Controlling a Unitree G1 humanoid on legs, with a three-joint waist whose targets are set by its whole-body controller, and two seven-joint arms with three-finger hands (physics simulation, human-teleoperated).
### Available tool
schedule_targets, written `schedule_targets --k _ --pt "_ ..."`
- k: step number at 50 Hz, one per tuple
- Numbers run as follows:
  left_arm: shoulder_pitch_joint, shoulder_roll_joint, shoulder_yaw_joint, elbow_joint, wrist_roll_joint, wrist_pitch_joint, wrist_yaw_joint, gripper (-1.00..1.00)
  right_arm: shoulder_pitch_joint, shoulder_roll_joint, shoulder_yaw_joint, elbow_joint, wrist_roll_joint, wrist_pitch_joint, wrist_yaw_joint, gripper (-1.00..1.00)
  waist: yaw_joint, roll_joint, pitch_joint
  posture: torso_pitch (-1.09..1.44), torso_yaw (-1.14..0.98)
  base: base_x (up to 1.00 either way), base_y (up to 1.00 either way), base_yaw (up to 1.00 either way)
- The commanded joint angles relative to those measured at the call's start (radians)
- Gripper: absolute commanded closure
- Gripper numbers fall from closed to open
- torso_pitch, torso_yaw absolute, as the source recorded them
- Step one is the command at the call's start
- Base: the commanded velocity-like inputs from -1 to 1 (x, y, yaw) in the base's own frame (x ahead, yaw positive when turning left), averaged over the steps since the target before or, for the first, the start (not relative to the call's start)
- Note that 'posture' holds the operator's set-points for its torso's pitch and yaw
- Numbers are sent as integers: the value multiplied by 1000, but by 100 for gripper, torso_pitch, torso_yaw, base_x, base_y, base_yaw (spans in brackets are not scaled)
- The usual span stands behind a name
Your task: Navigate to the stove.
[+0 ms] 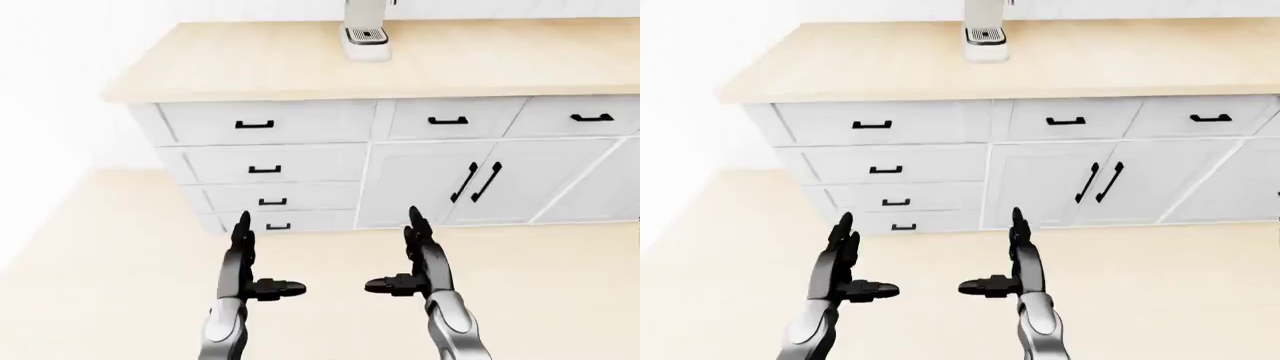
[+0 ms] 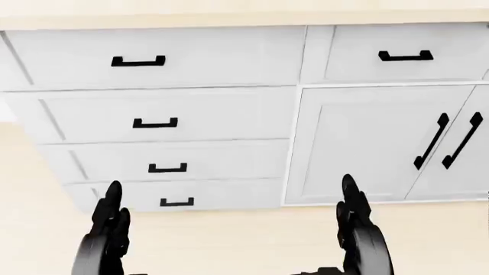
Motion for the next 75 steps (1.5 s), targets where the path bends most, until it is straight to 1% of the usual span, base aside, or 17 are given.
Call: schedule_targets --k 1,3,4,5,7,8,20,24,30,35,40,46,49,53,55,63,75 --pt "-27 2 2 -90 -6 -55 0 -100 -31 -6 -1 -71 -3 -64 0 -100 -2 -8 -1 0 0 0 0 0" --pt "-28 2 3 -90 -7 -55 1 -100 -25 -6 1 -91 -6 -52 1 -100 7 -1 -62 0 0 0 0 0" --pt "-28 3 3 -90 -7 -55 1 -100 -34 -6 -1 -69 -7 -61 0 -100 7 -2 -52 0 0 0 0 0" --pt "-30 3 4 -86 -8 -57 1 -100 -28 -5 1 -81 -8 -56 0 -100 7 -6 -16 0 0 0 0 0" --pt "-31 3 5 -80 -8 -62 0 -100 -28 -5 2 -81 -10 -57 0 -100 7 -8 -69 0 0 0 0 0" --pt "-32 4 7 -76 -10 -65 0 -100 -28 -5 2 -77 -11 -60 0 -100 7 -8 -75 0 0 0 0 0" --pt "-38 8 25 -188 -4 5 39 -100 -17 -5 -3 -185 10 -6 13 -100 7 -4 -89 0 0 0 0 0" --pt "-38 16 22 -404 26 142 53 -100 -8 -9 -9 -370 15 135 15 -100 6 -3 -93 0 0 0 0 0" --pt "-72 30 21 -757 68 452 23 -100 -48 -33 -81 -647 86 359 13 -100 9 -3 -90 0 0 0 0 0" --pt "-169 42 77 -1009 49 723 10 -100 -124 -64 -131 -942 119 631 -10 -100 10 -5 -88 0 0 0 0 0" --pt "-244 75 103 -1132 36 881 8 -100 -235 -125 -181 -1131 170 829 -56 -100 11 -5 -77 0 0 0 0 0" --pt "-280 176 143 -1135 -114 900 109 -100 -262 -351 -208 -1134 505 807 -336 -100 13 -12 -69 0 0 0 0 0" --pt "-278 244 155 -1135 -236 890 203 -100 -256 -414 -215 -1135 622 779 -426 -100 14 -14 -63 0 0 0 0 0" --pt "-286 454 210 -1135 -594 850 474 -100 -251 -484 -225 -1135 720 742 -504 -100 12 -11 -59 0 0 0 0 0" --pt "-270 527 208 -1135 -694 809 564 -100 -246 -487 -225 -1135 733 734 -511 -100 10 -9 -55 0 0 0 0 0" --pt "-255 554 200 -1135 -727 786 599 -100 -218 -526 -216 -1135 777 653 -539 -100 13 -1 -49 0 0 0 0 0" --pt "-256 572 183 -1135 -742 774 625 -100 -209 -464 -228 -1135 726 683 -489 -100 11 1 -49 0 0 0 0 0"
